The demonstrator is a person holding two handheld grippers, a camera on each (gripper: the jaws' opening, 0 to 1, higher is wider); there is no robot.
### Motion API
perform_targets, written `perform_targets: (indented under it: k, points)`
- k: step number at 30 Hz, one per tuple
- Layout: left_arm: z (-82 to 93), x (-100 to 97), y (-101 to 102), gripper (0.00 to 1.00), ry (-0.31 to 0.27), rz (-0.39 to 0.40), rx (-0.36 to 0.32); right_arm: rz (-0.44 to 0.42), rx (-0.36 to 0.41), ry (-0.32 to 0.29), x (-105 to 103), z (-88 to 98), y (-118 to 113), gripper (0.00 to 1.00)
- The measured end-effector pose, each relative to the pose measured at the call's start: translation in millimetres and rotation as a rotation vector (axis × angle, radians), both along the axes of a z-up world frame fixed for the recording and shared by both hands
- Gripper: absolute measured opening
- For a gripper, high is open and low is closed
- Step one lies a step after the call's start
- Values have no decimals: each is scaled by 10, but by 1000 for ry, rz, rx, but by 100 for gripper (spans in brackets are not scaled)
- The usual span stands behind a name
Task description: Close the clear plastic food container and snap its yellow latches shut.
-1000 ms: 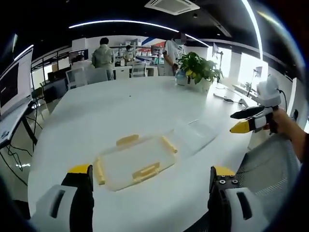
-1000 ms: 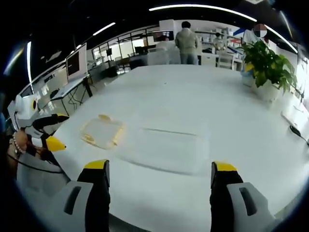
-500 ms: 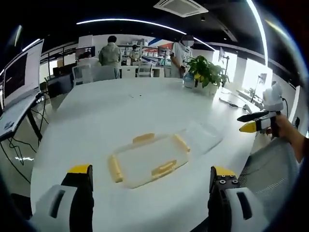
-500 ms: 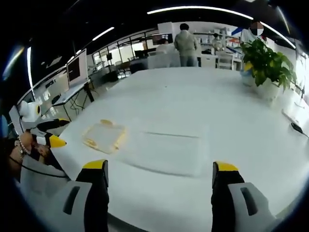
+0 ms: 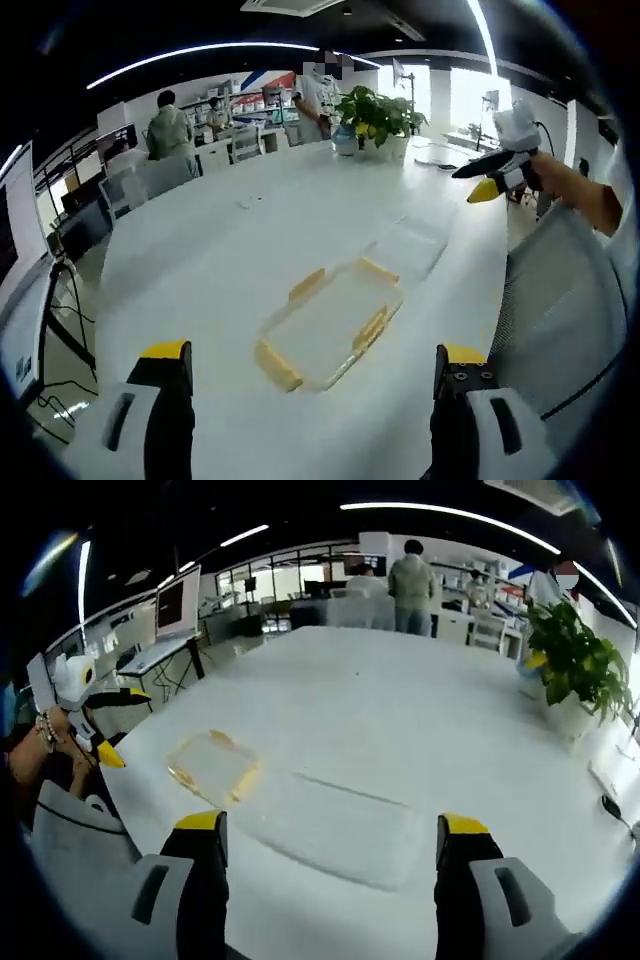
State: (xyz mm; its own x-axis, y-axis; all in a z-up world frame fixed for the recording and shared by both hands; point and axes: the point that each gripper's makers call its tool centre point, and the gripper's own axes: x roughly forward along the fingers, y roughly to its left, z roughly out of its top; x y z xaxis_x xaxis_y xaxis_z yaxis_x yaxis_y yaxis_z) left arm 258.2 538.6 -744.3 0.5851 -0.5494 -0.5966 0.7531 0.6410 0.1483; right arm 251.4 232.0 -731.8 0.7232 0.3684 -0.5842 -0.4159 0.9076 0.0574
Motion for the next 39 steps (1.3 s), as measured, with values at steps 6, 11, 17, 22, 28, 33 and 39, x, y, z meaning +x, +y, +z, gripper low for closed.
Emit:
perform_targets:
  k: [6, 11, 17, 22, 28, 33, 39]
  points:
    - [-220, -22, 7, 92, 62, -204, 162, 281, -149, 4, 36, -54, 337, 88]
    - [-321, -5, 9, 75, 105, -302, 196, 503, -239, 4, 16, -69, 644, 86]
    - [-383, 156, 129, 72, 161, -318, 272, 673, -275, 18, 64, -80, 899, 81]
    - [-445, 231, 199, 70, 218, -360, 349, 803, -284, 41, 85, -150, 1092, 75]
    - [-531, 296, 224, 65, 250, -425, 413, 875, -292, 86, 167, -288, 1247, 72]
    - [-626, 350, 212, 64, 281, -449, 441, 923, -298, 118, 265, -376, 1348, 69]
    - [-717, 349, 198, 59, 292, -501, 480, 996, -320, 159, 312, -531, 1458, 64]
